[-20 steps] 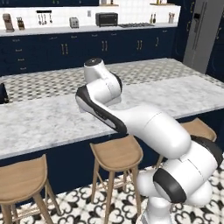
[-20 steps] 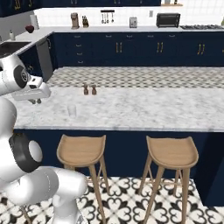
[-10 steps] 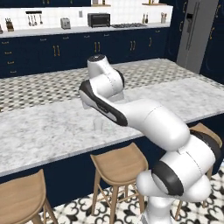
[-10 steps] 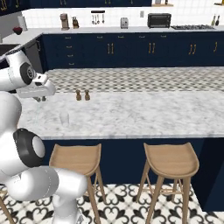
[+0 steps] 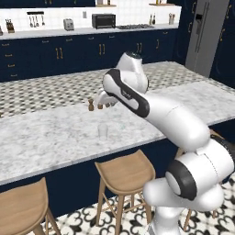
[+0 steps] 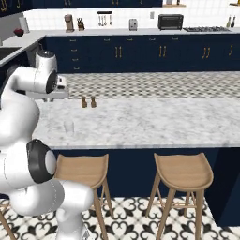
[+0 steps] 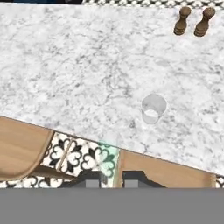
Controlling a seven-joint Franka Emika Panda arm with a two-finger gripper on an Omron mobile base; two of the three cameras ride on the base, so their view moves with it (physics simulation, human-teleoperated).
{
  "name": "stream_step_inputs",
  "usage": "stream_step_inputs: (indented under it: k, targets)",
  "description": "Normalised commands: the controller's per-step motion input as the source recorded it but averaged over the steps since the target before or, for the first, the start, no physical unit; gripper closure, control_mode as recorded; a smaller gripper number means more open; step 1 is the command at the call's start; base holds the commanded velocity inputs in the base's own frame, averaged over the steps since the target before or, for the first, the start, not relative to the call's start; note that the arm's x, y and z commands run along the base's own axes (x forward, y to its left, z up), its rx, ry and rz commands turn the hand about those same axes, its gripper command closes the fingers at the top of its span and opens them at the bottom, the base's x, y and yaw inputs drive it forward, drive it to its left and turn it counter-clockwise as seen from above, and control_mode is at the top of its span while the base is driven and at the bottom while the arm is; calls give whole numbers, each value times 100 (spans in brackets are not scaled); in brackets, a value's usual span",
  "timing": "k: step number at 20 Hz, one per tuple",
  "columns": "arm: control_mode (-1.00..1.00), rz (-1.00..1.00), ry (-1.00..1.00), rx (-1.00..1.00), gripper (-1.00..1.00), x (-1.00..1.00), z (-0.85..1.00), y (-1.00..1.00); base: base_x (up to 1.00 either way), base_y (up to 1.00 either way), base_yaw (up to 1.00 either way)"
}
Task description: Take a straw from the drawer in front and place it inside the glass cup on the dining counter.
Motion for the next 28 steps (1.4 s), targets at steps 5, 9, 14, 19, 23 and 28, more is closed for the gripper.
stream_step_inputs:
  k: [5,9,14,19,23,28]
  targets:
    - [-100,70,-21,35,100,57,0,-34,0,0,0]
    - [-100,56,-22,33,100,47,-7,-4,0,0,0]
    - [-100,42,-17,32,100,33,-6,15,0,0,0]
    - [-100,27,-6,31,100,36,-5,31,0,0,0]
    - [-100,10,-1,13,100,50,-4,17,0,0,0]
    - [-100,-2,0,0,100,42,-9,0,0,0,0]
